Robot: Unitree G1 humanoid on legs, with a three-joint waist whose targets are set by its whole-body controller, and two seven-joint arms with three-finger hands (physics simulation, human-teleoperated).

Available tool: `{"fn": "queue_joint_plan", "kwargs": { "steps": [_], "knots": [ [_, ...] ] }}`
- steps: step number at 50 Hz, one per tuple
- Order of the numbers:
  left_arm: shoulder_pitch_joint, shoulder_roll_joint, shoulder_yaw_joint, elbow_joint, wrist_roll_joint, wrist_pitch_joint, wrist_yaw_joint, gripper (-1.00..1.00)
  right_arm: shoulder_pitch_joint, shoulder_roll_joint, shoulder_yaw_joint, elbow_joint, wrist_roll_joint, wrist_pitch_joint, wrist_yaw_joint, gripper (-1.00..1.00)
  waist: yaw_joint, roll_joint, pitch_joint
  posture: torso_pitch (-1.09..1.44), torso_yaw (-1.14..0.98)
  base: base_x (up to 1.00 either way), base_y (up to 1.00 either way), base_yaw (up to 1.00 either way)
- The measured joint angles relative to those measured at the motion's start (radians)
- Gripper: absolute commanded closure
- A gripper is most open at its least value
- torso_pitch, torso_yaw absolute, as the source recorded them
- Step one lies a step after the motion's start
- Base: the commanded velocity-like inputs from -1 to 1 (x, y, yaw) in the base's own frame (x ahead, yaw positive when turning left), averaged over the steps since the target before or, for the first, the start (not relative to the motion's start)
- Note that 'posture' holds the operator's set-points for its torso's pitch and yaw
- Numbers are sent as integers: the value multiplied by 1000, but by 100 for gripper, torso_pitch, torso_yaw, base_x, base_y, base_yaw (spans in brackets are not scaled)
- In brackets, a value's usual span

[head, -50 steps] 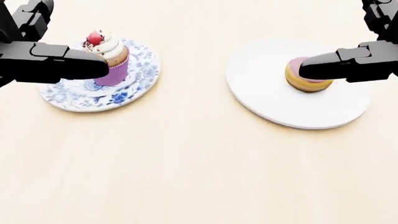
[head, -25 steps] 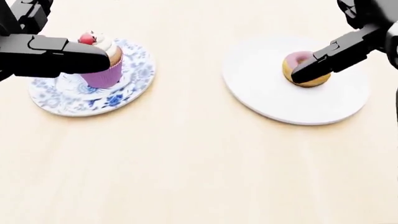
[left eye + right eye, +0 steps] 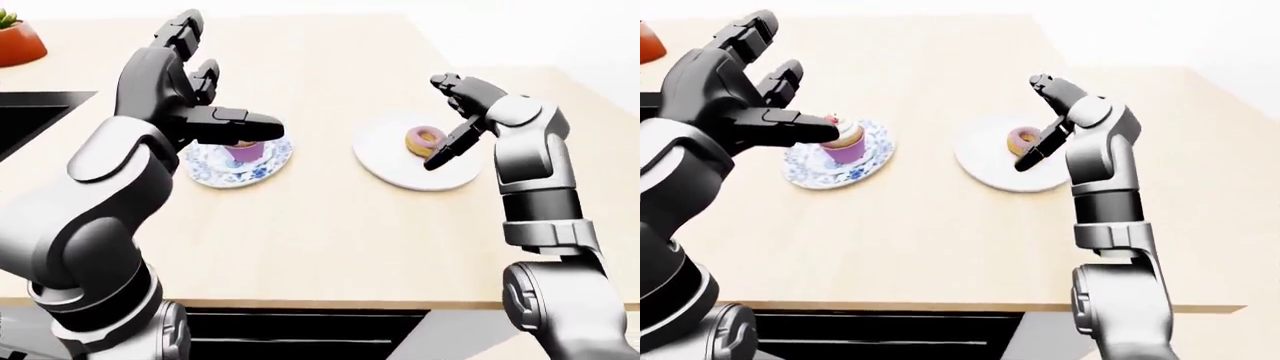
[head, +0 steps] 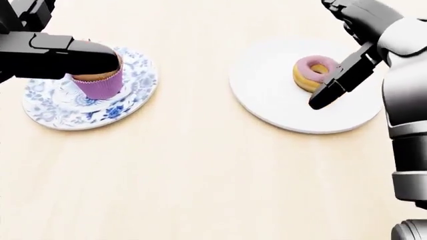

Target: Move the dessert items from the plate to the tray.

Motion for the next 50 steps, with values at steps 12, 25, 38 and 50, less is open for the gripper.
{"fn": "queue_joint_plan", "kwargs": {
  "steps": [12,25,38,50],
  "knots": [
    [5,6,-2,-2,-19,2,8,-100,-20,29,3,131,-40,-69,-47,-71,-1,6,2,0,0,0,0,0],
    [31,1,-10,9,-6,-30,-5,-100,-121,31,12,342,-47,-135,-142,-65,0,6,-1,0,0,0,0,0],
    [51,-2,-2,5,-2,-44,-17,-100,-123,45,23,427,-50,-177,-212,-56,2,4,-6,0,0,0,0,0],
    [61,-4,-5,5,2,-56,-21,-100,-118,31,34,444,-82,-223,-274,-4,5,-1,-12,0,0,0,0,0]
  ]
}}
